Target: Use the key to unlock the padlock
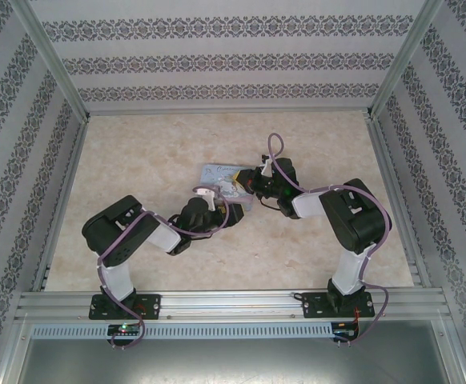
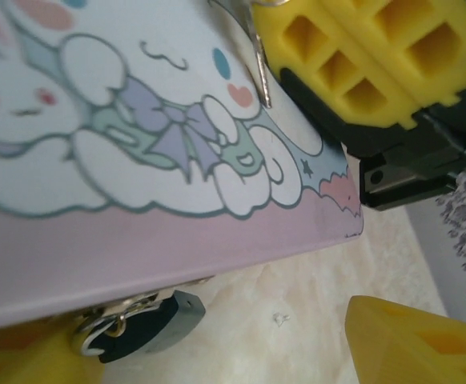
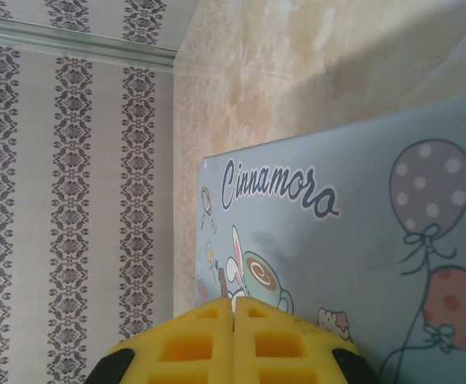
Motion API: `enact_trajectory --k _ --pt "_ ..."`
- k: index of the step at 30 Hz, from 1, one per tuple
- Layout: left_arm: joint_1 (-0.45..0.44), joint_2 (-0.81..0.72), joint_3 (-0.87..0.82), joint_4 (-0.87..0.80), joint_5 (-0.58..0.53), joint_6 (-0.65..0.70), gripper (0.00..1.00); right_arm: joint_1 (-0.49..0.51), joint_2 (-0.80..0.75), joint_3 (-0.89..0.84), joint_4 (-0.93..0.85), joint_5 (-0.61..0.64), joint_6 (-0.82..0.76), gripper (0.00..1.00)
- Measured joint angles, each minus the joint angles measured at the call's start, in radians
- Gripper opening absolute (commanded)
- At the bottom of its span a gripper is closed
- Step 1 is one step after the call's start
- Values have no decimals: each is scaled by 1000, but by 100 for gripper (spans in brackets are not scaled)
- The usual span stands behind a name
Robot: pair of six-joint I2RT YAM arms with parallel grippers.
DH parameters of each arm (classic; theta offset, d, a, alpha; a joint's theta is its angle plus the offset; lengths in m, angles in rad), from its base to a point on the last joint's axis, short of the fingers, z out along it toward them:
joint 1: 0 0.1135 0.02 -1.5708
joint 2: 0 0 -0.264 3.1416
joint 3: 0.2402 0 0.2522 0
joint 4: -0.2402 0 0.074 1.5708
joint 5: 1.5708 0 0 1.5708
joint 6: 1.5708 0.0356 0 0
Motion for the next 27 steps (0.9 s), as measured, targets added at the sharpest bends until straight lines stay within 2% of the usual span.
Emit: enact_trajectory --k 4,14,21,27 --pt "0 19 -22 61 -25 -54 62 0 0 0 1 0 0 0" --pt "0 17 -37 35 -67 -91 39 0 5 0 9 -1 3 0" --pt "0 14 -36 8 -79 -90 31 0 8 0 15 -1 7 0" --pt "0 14 -31 -10 -83 -87 29 0 13 0 25 -1 7 0"
